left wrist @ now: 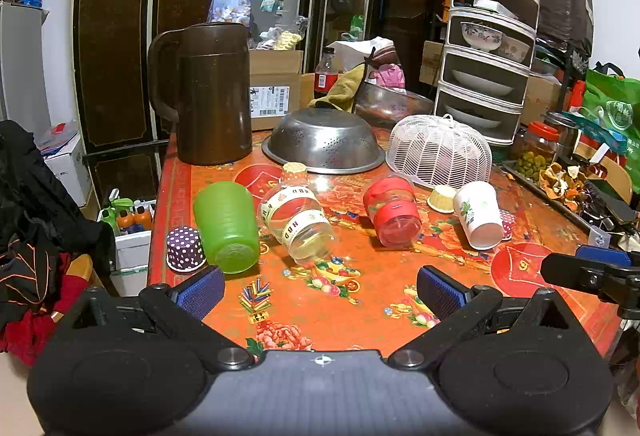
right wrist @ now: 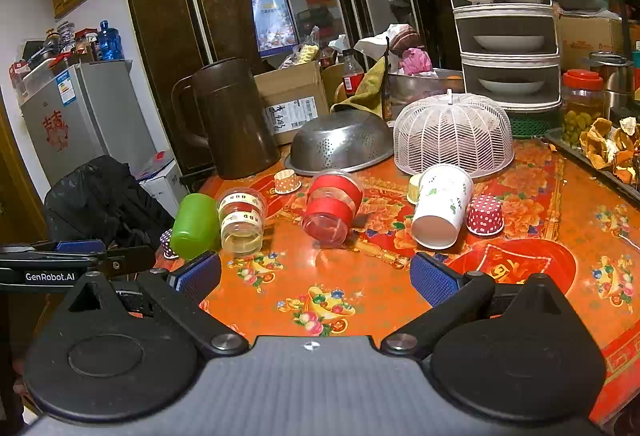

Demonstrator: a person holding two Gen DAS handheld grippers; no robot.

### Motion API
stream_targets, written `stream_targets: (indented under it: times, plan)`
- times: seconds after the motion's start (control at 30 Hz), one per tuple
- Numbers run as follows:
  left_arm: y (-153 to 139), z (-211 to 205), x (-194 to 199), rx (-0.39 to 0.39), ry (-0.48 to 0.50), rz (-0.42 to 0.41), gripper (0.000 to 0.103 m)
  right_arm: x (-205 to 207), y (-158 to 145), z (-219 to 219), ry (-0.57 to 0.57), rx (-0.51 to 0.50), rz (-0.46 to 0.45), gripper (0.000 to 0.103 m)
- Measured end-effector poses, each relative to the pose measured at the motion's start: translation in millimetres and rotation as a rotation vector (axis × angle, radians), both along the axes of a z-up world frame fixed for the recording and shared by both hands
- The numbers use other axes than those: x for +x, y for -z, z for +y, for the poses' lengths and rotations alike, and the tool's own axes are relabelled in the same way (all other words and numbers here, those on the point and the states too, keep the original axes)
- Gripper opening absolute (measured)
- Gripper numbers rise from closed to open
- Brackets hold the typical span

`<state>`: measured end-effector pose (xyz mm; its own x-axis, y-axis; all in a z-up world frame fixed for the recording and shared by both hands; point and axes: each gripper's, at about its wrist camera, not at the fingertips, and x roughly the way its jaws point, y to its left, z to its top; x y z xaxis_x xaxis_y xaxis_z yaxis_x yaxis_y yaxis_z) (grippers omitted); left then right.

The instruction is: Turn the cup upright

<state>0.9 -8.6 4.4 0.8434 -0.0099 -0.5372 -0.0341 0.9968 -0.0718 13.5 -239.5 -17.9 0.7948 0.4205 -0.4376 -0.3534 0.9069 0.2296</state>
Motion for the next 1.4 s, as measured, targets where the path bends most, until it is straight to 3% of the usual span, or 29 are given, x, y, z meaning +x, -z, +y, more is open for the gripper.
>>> stream_targets:
  times: [1.4]
  plan:
    - [1.6,-1.3,-1.1,-0.002,0.003,-0.001,0.103,1.5,3.9,0.7,-0.002,-0.002,-0.002,0.102]
